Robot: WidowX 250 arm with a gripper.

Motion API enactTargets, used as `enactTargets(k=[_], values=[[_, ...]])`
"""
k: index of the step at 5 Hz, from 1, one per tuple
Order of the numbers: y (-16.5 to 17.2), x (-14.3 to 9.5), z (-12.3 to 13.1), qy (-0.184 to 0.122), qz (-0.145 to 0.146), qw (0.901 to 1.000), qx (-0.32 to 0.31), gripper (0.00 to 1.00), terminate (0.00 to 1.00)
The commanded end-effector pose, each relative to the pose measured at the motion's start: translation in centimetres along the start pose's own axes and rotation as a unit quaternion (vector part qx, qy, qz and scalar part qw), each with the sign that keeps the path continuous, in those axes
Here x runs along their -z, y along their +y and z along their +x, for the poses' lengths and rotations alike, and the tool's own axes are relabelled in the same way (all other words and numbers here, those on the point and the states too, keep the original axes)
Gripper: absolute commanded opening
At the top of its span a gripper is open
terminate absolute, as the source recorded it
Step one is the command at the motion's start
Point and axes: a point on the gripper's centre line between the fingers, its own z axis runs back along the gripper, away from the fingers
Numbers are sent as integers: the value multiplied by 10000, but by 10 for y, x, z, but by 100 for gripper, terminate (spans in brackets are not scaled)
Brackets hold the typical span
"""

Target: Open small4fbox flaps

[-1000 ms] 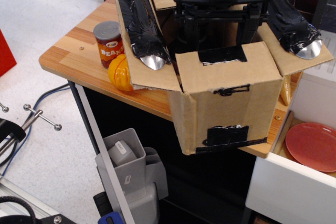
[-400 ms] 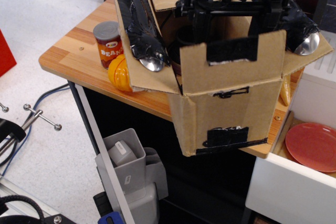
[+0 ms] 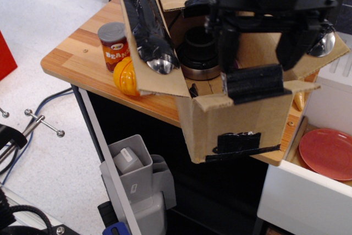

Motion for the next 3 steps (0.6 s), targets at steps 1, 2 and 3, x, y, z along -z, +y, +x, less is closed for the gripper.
enactTargets(k=[1, 2, 3], values=[[3, 1, -14, -305, -359, 9988, -120, 100, 0], [2, 11, -17, -587, -338, 9977, -69, 100, 0], [-3, 15, -16, -741, -253, 9969, 10, 100, 100]])
